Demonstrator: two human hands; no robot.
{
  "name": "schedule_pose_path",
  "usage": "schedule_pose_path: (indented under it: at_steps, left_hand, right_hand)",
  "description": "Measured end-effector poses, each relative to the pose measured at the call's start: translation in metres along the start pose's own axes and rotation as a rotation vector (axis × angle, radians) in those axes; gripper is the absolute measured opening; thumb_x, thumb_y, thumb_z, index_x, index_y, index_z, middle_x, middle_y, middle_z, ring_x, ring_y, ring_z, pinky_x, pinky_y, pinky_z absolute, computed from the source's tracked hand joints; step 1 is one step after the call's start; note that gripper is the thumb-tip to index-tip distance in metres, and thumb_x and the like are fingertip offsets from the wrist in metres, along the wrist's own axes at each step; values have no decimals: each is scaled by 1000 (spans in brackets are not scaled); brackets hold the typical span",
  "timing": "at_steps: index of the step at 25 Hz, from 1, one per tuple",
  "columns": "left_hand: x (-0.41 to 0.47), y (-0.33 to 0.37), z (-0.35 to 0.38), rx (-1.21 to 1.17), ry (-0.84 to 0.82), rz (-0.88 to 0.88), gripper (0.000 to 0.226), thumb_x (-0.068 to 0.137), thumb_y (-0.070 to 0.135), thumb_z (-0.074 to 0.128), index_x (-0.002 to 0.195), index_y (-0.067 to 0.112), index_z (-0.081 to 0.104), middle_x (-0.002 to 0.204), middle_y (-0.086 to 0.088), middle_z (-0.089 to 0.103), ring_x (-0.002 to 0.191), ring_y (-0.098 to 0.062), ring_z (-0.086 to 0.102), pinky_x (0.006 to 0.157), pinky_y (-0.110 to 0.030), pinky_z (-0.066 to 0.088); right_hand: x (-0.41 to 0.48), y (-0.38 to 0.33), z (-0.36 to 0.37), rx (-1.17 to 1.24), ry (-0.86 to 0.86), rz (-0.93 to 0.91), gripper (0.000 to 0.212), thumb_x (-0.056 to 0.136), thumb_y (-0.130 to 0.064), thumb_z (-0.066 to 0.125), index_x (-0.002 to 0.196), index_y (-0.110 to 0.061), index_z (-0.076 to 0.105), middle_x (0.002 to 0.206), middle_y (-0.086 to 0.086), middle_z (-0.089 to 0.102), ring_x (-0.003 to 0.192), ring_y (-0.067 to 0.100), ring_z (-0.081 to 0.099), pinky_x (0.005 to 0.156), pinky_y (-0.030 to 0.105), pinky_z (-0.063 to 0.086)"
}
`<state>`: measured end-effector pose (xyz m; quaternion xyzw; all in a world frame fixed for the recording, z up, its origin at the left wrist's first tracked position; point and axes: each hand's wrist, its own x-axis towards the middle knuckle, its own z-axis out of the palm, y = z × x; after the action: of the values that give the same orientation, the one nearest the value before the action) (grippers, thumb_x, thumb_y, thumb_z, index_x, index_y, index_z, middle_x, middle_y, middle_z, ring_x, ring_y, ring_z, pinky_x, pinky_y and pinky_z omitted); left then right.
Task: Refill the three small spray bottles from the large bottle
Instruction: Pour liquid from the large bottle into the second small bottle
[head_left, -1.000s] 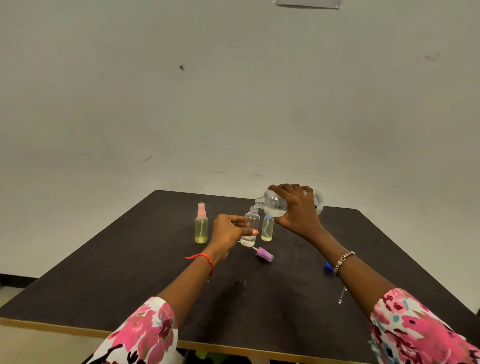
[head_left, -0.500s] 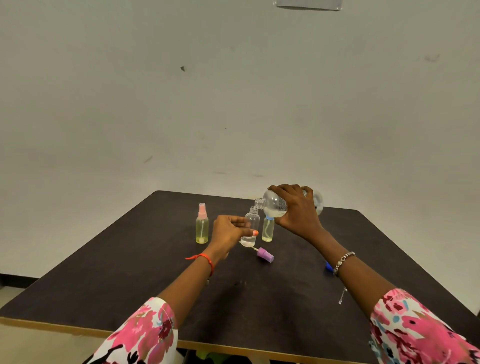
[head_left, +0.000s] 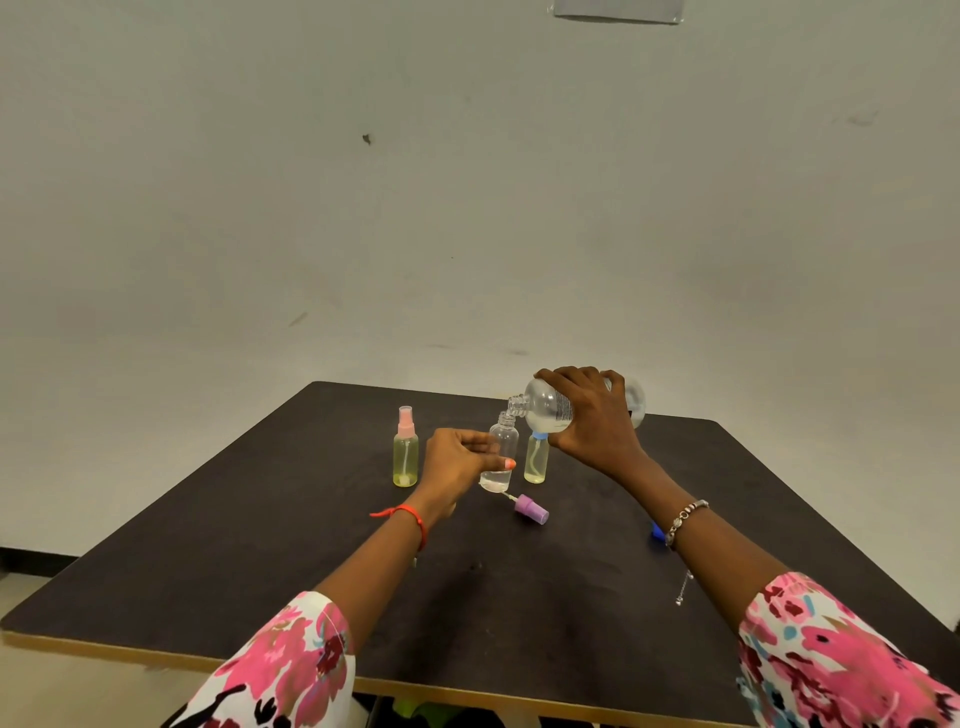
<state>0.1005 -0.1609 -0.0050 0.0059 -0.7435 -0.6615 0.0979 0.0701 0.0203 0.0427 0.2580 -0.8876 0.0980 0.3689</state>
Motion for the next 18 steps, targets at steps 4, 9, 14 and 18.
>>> schedule_pose_path:
  at_steps: [4, 9, 14, 18]
  left_hand:
    - [-1, 1, 1, -4, -1, -3, 43, 62, 5, 80, 103, 4, 66, 101, -10, 70, 91, -17, 65, 79, -27, 53]
    - [-3, 2, 0, 5, -5, 1, 42, 63, 6, 79, 103, 5, 66, 101, -8, 69, 83, -10, 63, 65, -15, 49]
    - [-4, 2, 0, -4, 0, 0, 41, 62, 6, 80, 101, 6, 67, 99, -7, 70, 84, -11, 64, 66, -17, 50]
    - [-4, 0, -2, -10, -3, 6, 41, 61, 5, 80, 100, 6, 67, 97, -7, 70, 88, -15, 65, 75, -23, 52]
  right_hand:
    - [0, 0, -1, 2, -3, -3, 64, 63, -28, 77, 122, -22, 54, 118, 1, 61, 109, 24, 54, 98, 45, 28]
    - [0, 0, -1, -6, -2, -5, 65, 62, -29, 77, 122, -22, 54, 117, 1, 61, 108, 24, 54, 97, 46, 29]
    - [-1, -1, 0, -6, 15, -4, 65, 61, -27, 78, 121, -23, 54, 115, 0, 62, 105, 24, 55, 96, 45, 30]
    - [-1, -1, 2, -12, 4, -5, 66, 60, -26, 78, 122, -23, 54, 116, 0, 61, 106, 24, 55, 97, 45, 30]
